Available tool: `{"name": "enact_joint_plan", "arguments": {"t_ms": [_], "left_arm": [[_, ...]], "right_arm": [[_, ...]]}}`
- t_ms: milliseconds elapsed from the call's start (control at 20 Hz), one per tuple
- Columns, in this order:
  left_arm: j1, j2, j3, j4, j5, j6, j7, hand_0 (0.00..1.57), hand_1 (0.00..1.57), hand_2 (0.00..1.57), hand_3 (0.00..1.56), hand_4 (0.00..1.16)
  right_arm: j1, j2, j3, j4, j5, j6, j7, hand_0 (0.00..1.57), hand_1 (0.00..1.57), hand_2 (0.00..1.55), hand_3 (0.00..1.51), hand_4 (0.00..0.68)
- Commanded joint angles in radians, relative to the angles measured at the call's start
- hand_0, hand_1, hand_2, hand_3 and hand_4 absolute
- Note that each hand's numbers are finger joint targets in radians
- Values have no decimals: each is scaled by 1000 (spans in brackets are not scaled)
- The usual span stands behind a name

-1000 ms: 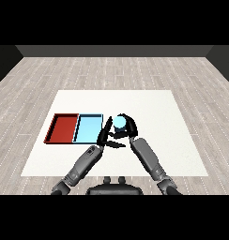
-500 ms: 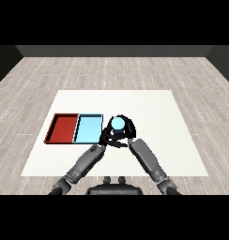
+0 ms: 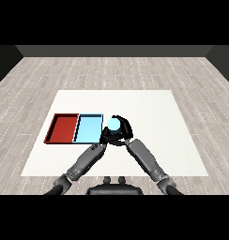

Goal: Pick the blue can and put it in the blue box

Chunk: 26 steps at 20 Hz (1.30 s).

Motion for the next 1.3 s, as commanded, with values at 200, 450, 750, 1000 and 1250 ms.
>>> {"name": "enact_joint_plan", "arguments": {"t_ms": [200, 450, 750, 1000, 1250], "left_arm": [[-39, -2, -75, -15, 12, 82, 18, 0, 0, 0, 0, 0], [-87, -1, -21, 104, 69, 44, 5, 0, 0, 0, 0, 0], [-60, -1, -34, 44, 48, 180, 45, 1571, 1571, 1571, 1486, 1149], [-175, -1, -79, 90, 109, 254, 112, 1571, 1571, 1555, 1458, 1134], [-77, -1, -46, 57, 18, 236, 58, 1571, 1571, 1559, 1473, 1141]], "right_arm": [[-29, 1, 59, 17, -1, -46, 11, 1434, 1434, 1447, 1349, 515], [-25, 0, 75, 0, -14, -38, -20, 1446, 1446, 1447, 1363, 497], [-1, 0, 50, -4, -36, -7, -45, 1424, 1424, 1459, 1375, 513], [-10, 0, 46, 36, -47, 13, -56, 1419, 1419, 1454, 1372, 529], [-63, 0, 29, -17, -47, -14, 15, 1433, 1433, 1465, 1382, 531]]}}
